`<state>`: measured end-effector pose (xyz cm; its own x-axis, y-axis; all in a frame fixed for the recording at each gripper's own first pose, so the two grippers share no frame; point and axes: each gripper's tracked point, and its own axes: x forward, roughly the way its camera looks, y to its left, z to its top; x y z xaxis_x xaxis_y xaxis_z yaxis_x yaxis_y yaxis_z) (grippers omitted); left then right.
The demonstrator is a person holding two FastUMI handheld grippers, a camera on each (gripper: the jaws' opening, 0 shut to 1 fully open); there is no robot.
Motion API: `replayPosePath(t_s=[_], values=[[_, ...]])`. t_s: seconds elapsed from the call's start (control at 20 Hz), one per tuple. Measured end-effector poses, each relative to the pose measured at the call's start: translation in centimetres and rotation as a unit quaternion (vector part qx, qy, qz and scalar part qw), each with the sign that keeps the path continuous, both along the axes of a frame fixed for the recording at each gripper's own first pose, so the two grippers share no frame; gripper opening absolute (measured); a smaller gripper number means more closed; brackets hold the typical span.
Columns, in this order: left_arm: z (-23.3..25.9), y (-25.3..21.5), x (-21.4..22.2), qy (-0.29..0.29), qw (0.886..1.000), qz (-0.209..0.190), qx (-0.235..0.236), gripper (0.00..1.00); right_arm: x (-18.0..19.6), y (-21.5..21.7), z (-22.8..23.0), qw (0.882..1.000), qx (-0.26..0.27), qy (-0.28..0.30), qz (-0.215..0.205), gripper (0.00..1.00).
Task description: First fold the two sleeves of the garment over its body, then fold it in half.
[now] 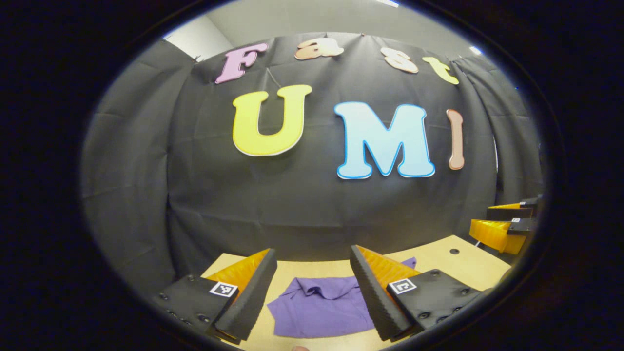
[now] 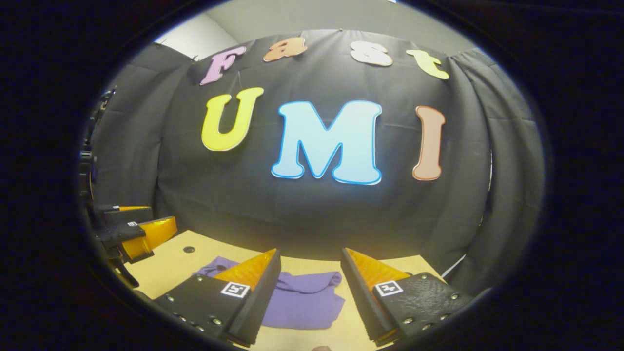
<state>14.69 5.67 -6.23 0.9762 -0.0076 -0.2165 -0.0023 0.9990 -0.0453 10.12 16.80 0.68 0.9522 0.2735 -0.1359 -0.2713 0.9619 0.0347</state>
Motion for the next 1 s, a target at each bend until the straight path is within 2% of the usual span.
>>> replayPosePath(t_s=[0.35,0.55,1.0], values=[[3.4,1.2,-6.4,-0.019,1.000,-0.010,0.006,0.99,-6.3,-0.8,2.4,0.999,-0.002,-0.016,-0.031,0.78],[4.2,1.1,-8.2,-0.023,1.000,-0.019,-0.002,0.99,-9.1,-1.4,3.3,0.999,-0.001,-0.028,-0.044,0.78],[6.1,-1.4,-10.1,-0.046,0.999,-0.026,-0.003,0.98,-11.1,-3.6,3.9,0.998,0.010,-0.034,-0.049,0.78]])
